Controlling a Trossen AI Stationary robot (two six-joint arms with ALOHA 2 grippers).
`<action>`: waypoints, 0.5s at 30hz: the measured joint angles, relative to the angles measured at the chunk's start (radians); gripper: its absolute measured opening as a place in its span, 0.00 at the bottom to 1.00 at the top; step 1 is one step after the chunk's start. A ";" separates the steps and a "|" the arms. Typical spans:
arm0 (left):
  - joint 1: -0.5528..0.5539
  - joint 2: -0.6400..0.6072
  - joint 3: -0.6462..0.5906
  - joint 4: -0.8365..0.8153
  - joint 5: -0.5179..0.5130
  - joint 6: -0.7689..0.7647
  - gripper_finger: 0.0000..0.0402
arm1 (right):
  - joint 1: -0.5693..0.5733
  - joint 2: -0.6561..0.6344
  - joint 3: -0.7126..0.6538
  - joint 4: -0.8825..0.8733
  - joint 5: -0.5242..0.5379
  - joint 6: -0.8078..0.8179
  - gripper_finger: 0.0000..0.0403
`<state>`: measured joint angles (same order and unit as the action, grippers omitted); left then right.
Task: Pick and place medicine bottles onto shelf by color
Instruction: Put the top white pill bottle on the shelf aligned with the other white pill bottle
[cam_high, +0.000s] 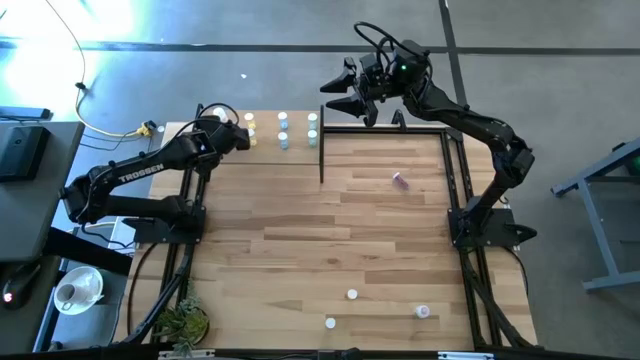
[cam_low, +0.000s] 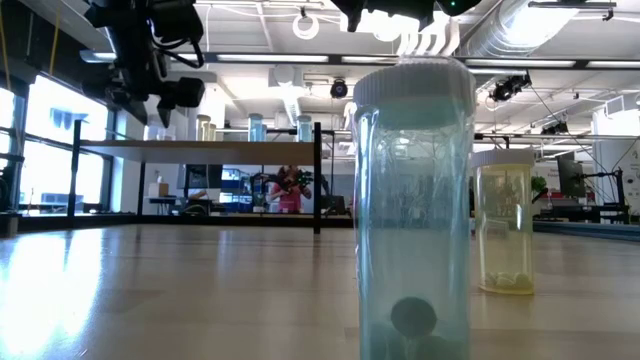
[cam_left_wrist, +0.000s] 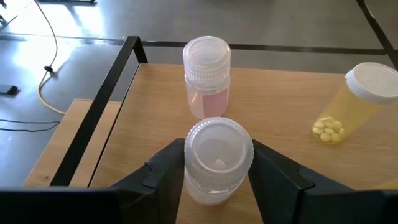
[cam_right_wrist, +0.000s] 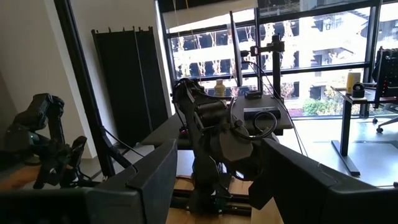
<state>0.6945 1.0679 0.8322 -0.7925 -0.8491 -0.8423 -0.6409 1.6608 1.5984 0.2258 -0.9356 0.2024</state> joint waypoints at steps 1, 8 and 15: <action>0.000 0.000 0.000 0.000 -0.003 0.000 0.39 | 0.000 0.000 0.000 0.000 0.000 0.000 0.55; 0.000 0.000 0.000 0.000 -0.023 0.000 0.46 | 0.000 0.000 0.000 -0.001 0.000 0.001 0.55; 0.000 0.000 0.000 -0.004 -0.042 0.001 0.47 | 0.000 0.000 0.000 -0.005 -0.003 -0.001 0.55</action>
<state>0.6945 1.0679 0.8322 -0.7963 -0.8906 -0.8417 -0.6407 1.6608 1.5986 0.2211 -0.9386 0.2012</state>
